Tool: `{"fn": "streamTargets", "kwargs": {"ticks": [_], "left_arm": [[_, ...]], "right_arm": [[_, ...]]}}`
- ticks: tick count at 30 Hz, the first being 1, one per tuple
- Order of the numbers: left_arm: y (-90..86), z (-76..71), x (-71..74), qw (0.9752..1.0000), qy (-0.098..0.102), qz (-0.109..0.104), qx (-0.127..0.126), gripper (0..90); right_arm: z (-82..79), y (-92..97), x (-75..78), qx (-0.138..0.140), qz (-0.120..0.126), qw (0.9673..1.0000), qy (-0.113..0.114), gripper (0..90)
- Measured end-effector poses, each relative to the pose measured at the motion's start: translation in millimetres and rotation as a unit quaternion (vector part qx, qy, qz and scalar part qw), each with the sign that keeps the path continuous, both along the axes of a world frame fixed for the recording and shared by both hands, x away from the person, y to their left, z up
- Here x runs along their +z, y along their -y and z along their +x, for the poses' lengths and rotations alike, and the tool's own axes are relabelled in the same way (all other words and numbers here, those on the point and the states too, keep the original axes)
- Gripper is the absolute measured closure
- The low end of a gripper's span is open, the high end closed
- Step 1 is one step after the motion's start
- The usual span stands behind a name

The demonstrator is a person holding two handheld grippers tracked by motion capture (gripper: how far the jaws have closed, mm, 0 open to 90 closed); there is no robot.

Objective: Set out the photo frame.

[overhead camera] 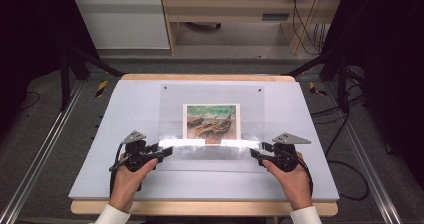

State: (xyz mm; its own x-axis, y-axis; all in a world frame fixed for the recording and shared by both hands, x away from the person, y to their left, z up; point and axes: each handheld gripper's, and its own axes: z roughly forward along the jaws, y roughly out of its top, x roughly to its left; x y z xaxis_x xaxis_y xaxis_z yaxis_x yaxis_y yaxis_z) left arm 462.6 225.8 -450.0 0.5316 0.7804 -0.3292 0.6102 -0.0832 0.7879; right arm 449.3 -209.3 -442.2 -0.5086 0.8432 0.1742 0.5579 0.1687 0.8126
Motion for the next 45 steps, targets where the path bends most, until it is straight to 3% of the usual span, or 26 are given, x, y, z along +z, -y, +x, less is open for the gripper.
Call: {"fn": "streamTargets", "kwargs": {"ticks": [45], "left_arm": [[0.0, -18.9, -2.6, 0.9997, 0.007, 0.024, 0.004, 54.4]], "right_arm": [[-20.2, 4.3, -2.9, 0.000, -0.015, 0.9998, 0.011, 58.1]]}}
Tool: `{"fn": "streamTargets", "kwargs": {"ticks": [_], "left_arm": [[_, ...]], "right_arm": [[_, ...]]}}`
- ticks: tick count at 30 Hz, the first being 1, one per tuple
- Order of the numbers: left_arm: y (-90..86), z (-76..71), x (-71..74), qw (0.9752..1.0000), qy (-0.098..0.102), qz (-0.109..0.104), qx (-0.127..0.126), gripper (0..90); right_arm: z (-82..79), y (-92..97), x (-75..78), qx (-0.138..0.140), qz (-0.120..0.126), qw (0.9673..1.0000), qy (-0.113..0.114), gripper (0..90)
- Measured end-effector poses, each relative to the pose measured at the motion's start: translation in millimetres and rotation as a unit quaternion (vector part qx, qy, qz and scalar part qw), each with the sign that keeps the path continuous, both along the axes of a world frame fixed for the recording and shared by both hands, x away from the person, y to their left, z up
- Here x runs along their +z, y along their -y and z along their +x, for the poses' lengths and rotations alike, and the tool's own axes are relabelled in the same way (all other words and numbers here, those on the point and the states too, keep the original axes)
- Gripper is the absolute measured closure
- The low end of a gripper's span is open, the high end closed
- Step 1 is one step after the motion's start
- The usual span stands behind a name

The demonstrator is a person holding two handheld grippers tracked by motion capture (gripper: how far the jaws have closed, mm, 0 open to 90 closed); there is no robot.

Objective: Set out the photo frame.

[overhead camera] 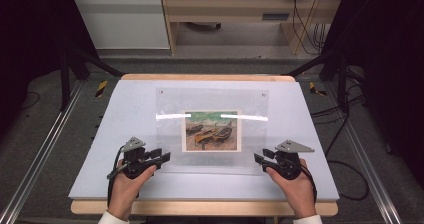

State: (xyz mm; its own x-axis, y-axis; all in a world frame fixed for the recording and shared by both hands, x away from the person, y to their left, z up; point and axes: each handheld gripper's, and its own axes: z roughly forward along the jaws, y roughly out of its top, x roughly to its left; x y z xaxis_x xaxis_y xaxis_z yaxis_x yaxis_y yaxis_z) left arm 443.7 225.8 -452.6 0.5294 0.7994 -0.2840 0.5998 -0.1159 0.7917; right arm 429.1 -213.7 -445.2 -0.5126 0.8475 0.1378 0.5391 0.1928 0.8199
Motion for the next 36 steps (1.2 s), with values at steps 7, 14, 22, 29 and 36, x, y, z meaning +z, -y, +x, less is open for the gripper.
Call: {"fn": "streamTargets", "kwargs": {"ticks": [7, 14, 22, 29, 36], "left_arm": [[-0.8, -2.0, -0.8, 1.0000, 0.000, 0.003, -0.003, 55.5], [0.0, -4.5, -1.6, 1.0000, 0.004, 0.009, -0.003, 55.7], [-0.1, -6.7, -2.7, 0.9999, 0.006, 0.010, -0.003, 55.7], [-0.3, -8.6, -3.4, 0.9999, 0.006, 0.012, -0.006, 55.7], [-0.6, -10.1, -4.5, 0.9998, 0.010, 0.015, -0.007, 55.7]], "right_arm": [[-3.1, -0.4, -0.6, -0.002, -0.002, 1.0000, -0.001, 59.7], [-5.8, -0.2, -1.5, -0.003, -0.004, 1.0000, 0.002, 61.1], [-8.1, 0.0, -2.4, -0.005, -0.007, 1.0000, 0.004, 62.5], [-10.2, -0.1, -2.7, -0.005, -0.009, 0.9999, 0.002, 63.5], [-11.2, -0.2, -3.4, -0.004, -0.010, 0.9999, 0.004, 63.9]]}}
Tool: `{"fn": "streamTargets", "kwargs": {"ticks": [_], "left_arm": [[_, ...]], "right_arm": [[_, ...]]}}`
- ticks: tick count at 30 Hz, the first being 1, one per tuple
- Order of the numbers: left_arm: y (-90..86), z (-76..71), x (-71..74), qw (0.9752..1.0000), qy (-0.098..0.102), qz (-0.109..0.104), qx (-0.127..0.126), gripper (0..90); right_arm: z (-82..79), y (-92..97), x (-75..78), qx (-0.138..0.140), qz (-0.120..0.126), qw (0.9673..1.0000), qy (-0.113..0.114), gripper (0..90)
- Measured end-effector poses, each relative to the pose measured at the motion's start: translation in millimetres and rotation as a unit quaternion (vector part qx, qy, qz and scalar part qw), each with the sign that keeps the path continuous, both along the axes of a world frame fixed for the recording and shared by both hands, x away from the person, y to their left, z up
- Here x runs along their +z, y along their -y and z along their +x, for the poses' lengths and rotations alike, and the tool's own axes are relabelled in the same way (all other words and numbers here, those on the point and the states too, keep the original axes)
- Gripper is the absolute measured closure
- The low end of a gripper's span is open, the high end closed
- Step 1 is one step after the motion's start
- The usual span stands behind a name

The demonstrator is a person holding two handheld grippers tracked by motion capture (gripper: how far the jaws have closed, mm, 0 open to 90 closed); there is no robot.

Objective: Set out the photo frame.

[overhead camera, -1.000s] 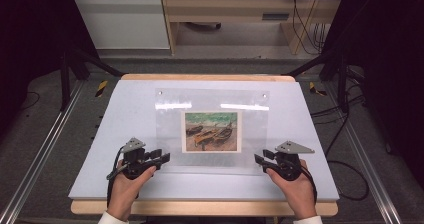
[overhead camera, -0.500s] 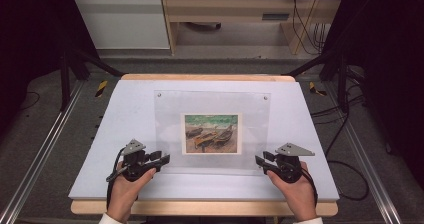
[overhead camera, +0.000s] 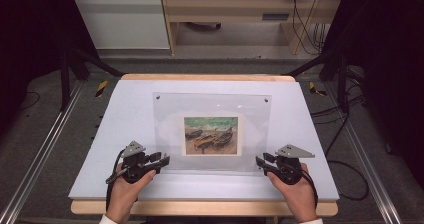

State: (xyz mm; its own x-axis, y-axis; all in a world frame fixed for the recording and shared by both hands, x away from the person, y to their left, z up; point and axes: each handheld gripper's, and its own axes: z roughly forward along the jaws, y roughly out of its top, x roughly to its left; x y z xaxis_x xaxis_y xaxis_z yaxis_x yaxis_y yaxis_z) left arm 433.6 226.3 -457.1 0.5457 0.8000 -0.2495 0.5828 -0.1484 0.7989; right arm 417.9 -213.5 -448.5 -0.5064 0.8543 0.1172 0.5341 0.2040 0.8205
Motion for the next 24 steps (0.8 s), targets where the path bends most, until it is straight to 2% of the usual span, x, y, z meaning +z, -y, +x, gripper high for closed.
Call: {"fn": "streamTargets", "kwargs": {"ticks": [9, 24], "left_arm": [[0.2, -2.1, -1.0, 1.0000, 0.001, 0.004, -0.002, 55.7], [0.9, -6.6, -2.7, 0.9999, -0.001, 0.016, -0.005, 55.4]], "right_arm": [[-1.8, 0.2, -1.2, 0.001, -0.002, 1.0000, 0.003, 64.2], [-7.8, 0.5, -3.5, 0.002, 0.002, 1.0000, -0.005, 65.3]]}}
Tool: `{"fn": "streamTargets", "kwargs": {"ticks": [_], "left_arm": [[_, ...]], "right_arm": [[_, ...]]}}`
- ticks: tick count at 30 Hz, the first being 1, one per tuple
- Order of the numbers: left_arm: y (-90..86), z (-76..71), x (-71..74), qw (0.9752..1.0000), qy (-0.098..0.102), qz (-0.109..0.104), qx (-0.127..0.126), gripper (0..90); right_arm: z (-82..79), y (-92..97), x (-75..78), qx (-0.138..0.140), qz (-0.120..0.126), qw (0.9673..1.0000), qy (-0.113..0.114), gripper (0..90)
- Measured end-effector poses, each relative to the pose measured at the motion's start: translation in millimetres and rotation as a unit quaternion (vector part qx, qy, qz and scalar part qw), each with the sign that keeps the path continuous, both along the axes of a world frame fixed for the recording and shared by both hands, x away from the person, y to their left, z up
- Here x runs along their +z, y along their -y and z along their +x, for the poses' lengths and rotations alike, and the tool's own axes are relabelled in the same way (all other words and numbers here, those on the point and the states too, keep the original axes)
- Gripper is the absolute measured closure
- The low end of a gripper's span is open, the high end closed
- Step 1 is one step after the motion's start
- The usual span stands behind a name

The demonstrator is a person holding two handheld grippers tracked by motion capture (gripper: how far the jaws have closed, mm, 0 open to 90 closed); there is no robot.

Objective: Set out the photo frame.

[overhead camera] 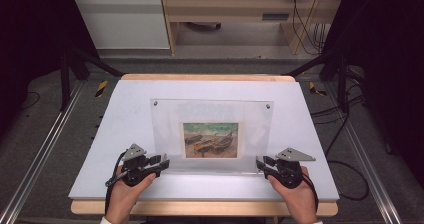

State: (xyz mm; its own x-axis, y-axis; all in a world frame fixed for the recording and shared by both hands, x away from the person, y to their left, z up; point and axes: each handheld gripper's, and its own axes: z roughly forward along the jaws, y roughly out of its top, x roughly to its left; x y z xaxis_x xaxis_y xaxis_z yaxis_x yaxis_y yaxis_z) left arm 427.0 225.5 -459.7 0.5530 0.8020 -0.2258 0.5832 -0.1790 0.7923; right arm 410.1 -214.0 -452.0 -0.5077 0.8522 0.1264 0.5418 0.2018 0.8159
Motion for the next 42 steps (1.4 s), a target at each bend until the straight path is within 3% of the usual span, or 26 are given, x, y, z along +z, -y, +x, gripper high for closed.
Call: {"fn": "streamTargets", "kwargs": {"ticks": [13, 16, 30, 36, 42], "left_arm": [[-0.5, -0.9, -0.8, 1.0000, -0.003, 0.003, -0.004, 54.8], [-1.4, -1.1, -0.6, 1.0000, -0.001, -0.008, -0.002, 54.2], [-2.3, -5.2, 0.8, 0.9999, 0.004, -0.010, 0.003, 53.4], [-0.9, -5.5, 0.5, 1.0000, -0.006, 0.004, -0.005, 53.8], [1.6, -6.9, 1.3, 0.9999, 0.002, 0.015, -0.003, 54.6]], "right_arm": [[-1.9, 0.3, -1.4, 0.000, 0.002, 1.0000, 0.000, 65.9], [-2.3, 0.4, -1.5, 0.000, 0.003, 1.0000, -0.003, 65.9], [-3.9, 0.8, -2.4, 0.002, 0.007, 0.9999, -0.010, 66.1], [-7.7, 0.0, -4.7, 0.003, 0.000, 0.9999, -0.016, 65.5], [-7.7, -0.1, -4.8, 0.002, -0.003, 0.9999, -0.012, 65.6]]}}
